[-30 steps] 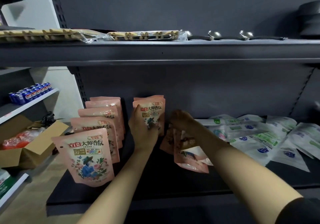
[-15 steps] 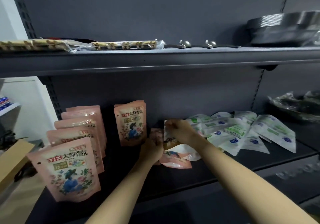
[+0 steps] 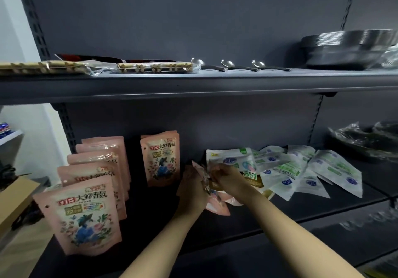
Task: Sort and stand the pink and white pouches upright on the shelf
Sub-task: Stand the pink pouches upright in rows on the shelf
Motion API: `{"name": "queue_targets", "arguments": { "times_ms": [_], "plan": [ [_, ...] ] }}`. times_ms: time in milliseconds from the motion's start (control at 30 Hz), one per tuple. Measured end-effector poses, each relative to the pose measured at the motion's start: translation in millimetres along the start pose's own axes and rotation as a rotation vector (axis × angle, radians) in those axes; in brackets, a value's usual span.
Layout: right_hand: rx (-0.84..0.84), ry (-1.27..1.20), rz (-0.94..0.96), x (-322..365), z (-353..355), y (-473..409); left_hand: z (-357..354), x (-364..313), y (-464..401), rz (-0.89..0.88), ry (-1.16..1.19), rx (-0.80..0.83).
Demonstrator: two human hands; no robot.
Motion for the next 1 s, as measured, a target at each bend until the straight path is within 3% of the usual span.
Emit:
{"name": "queue_targets", "arguments": {
  "times_ms": [167,367,533,733,1000],
  "plan": [
    [0.008,-0.060,-0.039,-26,14,-6,33,-43,12,-0.203,-0.148,-0.126],
    [0.225,-0.697,0.092,-15,17,-1,63,-65,12,-0.250,0.135,-0.312],
    [0.273,-0.926,0.164,5,12,7,65,-58,21,-0.249,0.178,-0.272],
    [0.212,-0.919,0.175,19,1,11,77,-34,25,-0.104,0.219,-0.221],
    [0.301,-0.695,0.371,49,-19,25,99,-19,31,0.175,0.787,-0.132]
  ]
}}
Point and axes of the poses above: each hand's wrist, its own y-axis away from the middle knuckle, its own z-axis out of the back of the hand, x = y × z, the point moved 4 cm from there along -y, towards the middle knuckle, and after that the axes turned 6 degrees about y, right-handed, at the moved point
